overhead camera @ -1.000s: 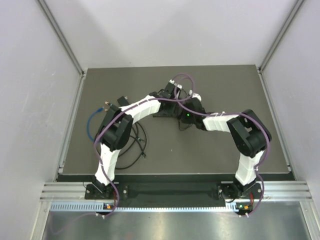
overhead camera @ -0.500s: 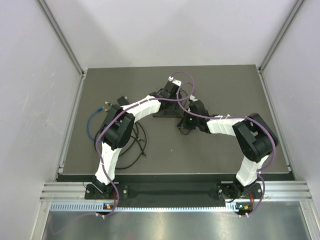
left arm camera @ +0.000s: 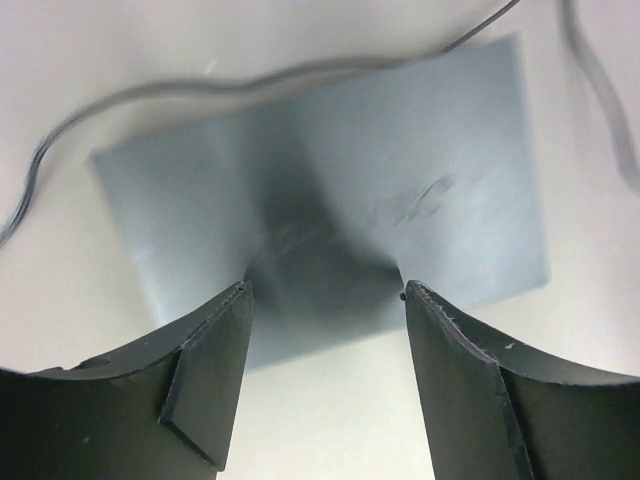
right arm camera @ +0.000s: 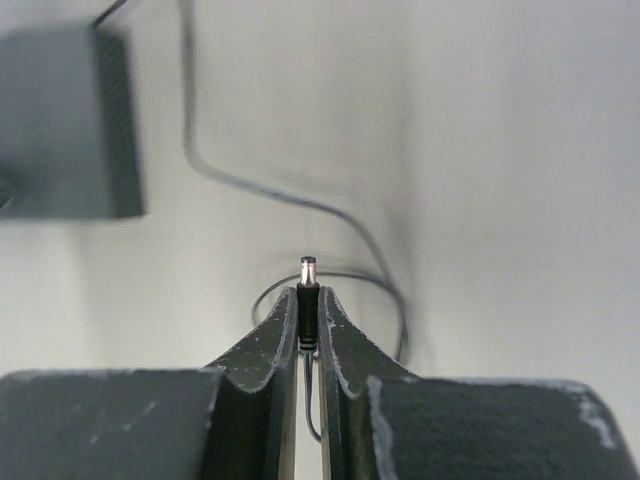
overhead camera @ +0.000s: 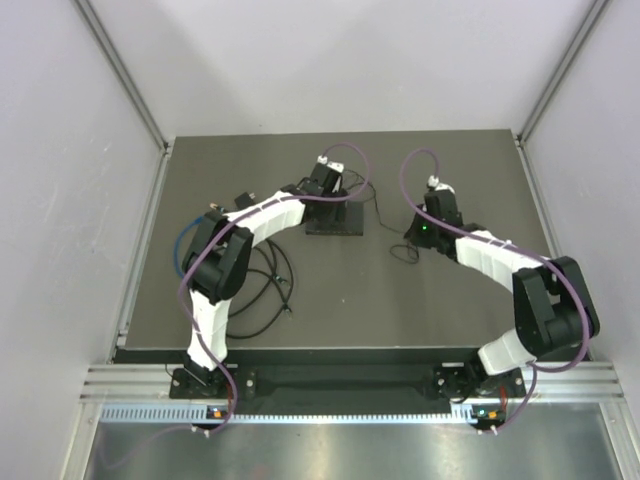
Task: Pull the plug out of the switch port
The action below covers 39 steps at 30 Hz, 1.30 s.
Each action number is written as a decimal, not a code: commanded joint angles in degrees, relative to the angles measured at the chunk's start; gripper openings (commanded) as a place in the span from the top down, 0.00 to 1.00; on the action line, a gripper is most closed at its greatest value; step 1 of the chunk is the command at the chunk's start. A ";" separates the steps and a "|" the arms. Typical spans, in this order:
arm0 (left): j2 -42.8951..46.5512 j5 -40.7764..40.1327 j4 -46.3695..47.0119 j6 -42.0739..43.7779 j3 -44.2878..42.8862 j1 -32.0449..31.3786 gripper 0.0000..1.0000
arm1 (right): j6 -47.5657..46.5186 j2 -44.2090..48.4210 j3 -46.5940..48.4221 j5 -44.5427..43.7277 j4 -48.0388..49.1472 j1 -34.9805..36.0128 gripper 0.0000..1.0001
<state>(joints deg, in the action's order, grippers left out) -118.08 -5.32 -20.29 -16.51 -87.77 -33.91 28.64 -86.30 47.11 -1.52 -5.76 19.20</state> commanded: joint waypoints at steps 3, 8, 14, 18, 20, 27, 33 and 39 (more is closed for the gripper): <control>7.59 3.39 -4.32 -3.61 5.32 0.69 0.32 | -4.30 0.88 4.64 -3.49 -2.06 -4.25 1.00; 14.97 1.55 -4.31 -5.63 10.76 0.69 0.32 | -5.87 -5.00 17.62 -9.90 -2.85 -8.65 1.00; 24.64 6.88 -1.42 -8.80 18.58 0.60 0.31 | -8.51 -18.62 44.91 -12.63 -6.09 -14.89 1.00; 28.43 9.45 -1.33 -9.24 20.35 0.07 0.31 | -13.77 -28.80 60.18 -14.56 -5.49 -16.04 1.00; 30.36 9.72 -1.68 -8.98 20.70 0.07 0.31 | -14.93 -31.72 65.18 -14.74 -5.31 -16.04 1.00; 33.97 10.68 -3.26 -7.83 19.13 0.07 0.31 | -16.25 -40.07 64.16 -10.18 0.75 -16.12 0.97; 35.98 12.09 -5.28 -7.22 18.42 -0.01 0.33 | -16.08 -46.05 66.44 -8.50 -0.74 -15.86 0.89; 37.40 13.41 -6.24 -6.43 19.13 0.07 0.33 | -17.22 -48.52 68.28 -8.76 -3.90 -15.77 0.82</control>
<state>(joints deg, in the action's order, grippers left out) -83.50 6.59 -25.67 -24.10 -67.53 -33.74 12.95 -135.39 111.46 -10.39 -9.89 3.01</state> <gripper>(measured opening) 0.670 0.169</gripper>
